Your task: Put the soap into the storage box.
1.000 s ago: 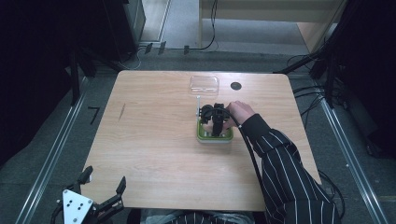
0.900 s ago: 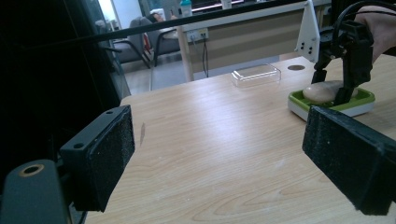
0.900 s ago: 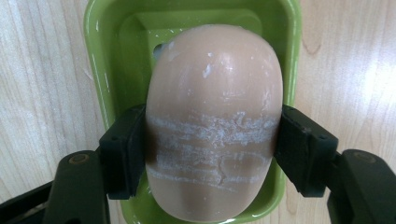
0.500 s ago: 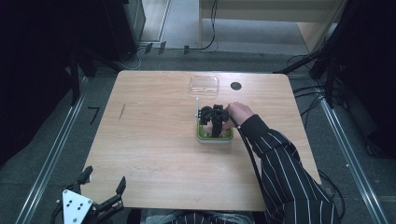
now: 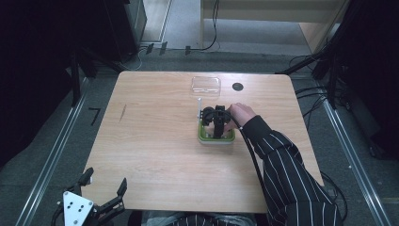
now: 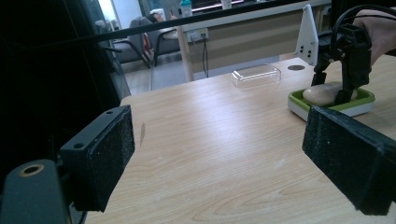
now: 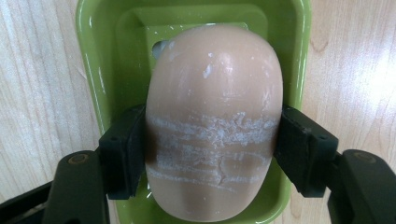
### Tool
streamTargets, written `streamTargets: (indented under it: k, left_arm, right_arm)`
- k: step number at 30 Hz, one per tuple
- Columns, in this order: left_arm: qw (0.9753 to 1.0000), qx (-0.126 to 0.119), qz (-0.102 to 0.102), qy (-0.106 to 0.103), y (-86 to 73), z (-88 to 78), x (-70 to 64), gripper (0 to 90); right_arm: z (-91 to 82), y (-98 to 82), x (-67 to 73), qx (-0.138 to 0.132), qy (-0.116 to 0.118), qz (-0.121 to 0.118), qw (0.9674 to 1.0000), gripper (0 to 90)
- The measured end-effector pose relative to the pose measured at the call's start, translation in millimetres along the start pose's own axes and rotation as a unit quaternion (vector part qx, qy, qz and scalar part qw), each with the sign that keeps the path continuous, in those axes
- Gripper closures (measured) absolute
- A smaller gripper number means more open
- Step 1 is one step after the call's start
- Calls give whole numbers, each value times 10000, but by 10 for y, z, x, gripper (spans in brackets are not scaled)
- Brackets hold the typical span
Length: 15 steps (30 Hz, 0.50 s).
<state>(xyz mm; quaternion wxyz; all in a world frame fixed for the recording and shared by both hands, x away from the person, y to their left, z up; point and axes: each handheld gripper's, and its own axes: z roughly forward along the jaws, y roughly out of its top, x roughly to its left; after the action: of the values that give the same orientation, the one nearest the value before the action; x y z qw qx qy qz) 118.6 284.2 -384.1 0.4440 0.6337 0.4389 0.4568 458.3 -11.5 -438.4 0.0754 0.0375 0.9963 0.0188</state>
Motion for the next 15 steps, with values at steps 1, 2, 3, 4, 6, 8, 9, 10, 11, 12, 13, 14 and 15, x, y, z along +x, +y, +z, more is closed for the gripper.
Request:
streamTargets:
  k: [1, 2, 3, 4, 6, 8, 9, 10, 11, 12, 13, 14, 15]
  left_arm:
    - [10000, 0, 0, 0, 0, 0, 0, 96]
    - [10000, 4, 1, 3, 0, 0, 0, 96]
    - [10000, 0, -1, 0, 0, 1, -1, 96]
    - [10000, 1, 0, 0, 0, 1, -1, 96]
    - [10000, 5, 2, 1, 0, 1, -1, 96]
    - [10000, 5, 3, -2, 1, 0, -1, 96]
    - [10000, 5, 3, -2, 1, 0, -1, 96]
    - [10000, 4, 3, 0, 1, 1, -1, 96]
    - [10000, 7, 3, 0, 1, 0, -1, 96]
    - [10000, 1, 0, 1, 0, 1, -1, 95]
    - [10000, 4, 2, 2, 0, 0, -1, 96]
    - [10000, 1, 2, 1, 0, 1, -1, 96]
    - [10000, 4, 7, -1, 1, 1, -1, 96]
  right_arm:
    - [0, 0, 0, 0, 0, 0, 10000, 323]
    - [1, -2, -3, -2, 2, 3, 10000, 322]
    - [2, -3, -3, -13, 9, 21, 10000, 322]
    - [2, -4, -5, -15, 16, 25, 10000, 321]
    - [3, -8, -10, -20, 39, 32, 10000, 321]
    - [4, -11, -13, -28, 47, 31, 10000, 320]
    - [4, -11, -13, -28, 47, 31, 10000, 320]
    - [6, -12, -14, -30, 52, 44, 10000, 318]
    - [7, -14, -18, -30, 62, 31, 10000, 315]
    - [7, -14, -18, -20, 56, 50, 10000, 312]
    - [7, -14, -18, -14, 56, 50, 10000, 310]
    - [7, -14, -19, -11, 63, 57, 10000, 309]
    - [7, -14, -18, -11, 52, 57, 10000, 310]
